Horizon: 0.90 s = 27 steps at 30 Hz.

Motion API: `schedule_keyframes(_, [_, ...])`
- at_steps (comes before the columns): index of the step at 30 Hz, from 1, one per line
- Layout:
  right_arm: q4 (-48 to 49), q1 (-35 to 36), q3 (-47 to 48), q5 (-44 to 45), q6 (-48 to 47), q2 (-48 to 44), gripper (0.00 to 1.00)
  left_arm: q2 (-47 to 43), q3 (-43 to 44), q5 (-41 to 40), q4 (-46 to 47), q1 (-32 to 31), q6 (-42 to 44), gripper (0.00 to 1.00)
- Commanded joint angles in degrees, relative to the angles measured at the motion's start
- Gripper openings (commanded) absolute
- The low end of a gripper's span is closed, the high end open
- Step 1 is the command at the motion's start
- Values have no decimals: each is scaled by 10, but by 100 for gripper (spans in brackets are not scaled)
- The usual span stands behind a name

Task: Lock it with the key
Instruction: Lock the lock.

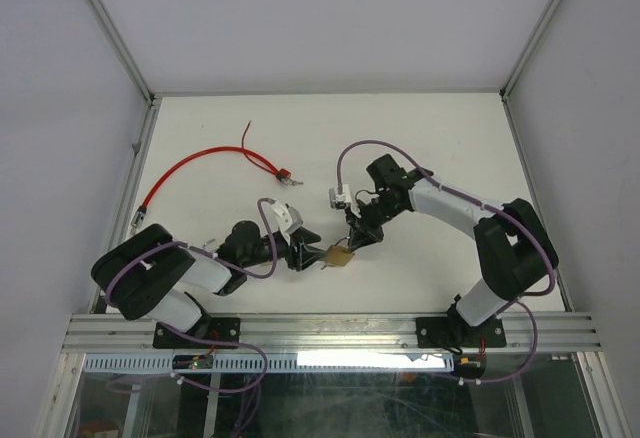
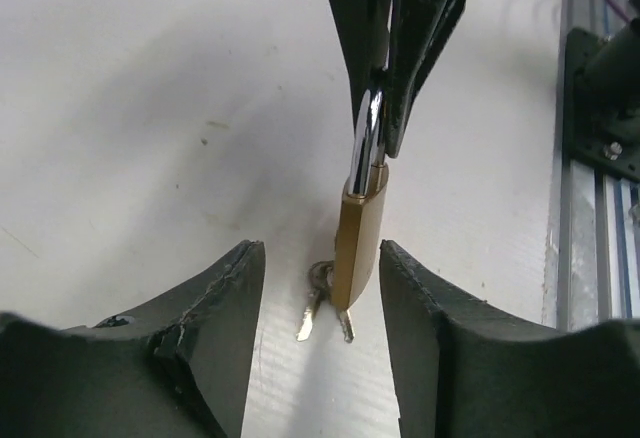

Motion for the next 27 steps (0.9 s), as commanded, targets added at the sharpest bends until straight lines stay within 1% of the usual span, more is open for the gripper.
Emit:
schedule_keyframes(1, [-83, -43, 9, -62, -3, -50, 0, -51, 26, -16, -16, 7, -90, 51])
schedule_keyframes(3, [-96, -64, 14, -78, -12, -61, 0, -89, 22, -17, -23, 8, -101, 53])
schedule_keyframes(7, [-111, -97, 18, -101, -20, -79, 0, -161, 5, -37, -37, 8, -115, 60])
schedule_keyframes(12, [-124, -121, 28, -116, -22, -88, 0, -251, -18, -72, -63, 8, -130, 67])
schedule_keyframes(15, [-129, -128, 37, -118, -12, -90, 0, -290, -43, -99, -51, 8, -153, 72])
schedule_keyframes(18, [-138, -133, 49, -119, -4, -92, 0, -320, -75, -136, -20, 8, -186, 81])
schedule_keyframes(21, [-142, -135, 60, -121, 12, -95, 0, -339, -93, -152, -2, 8, -209, 89])
schedule_keyframes(26, [-180, -135, 96, -117, 30, -94, 0, -345, -84, -156, -10, 8, -250, 99])
schedule_keyframes(27, [-183, -135, 103, -116, 36, -95, 0, -341, -82, -155, -7, 8, -259, 99])
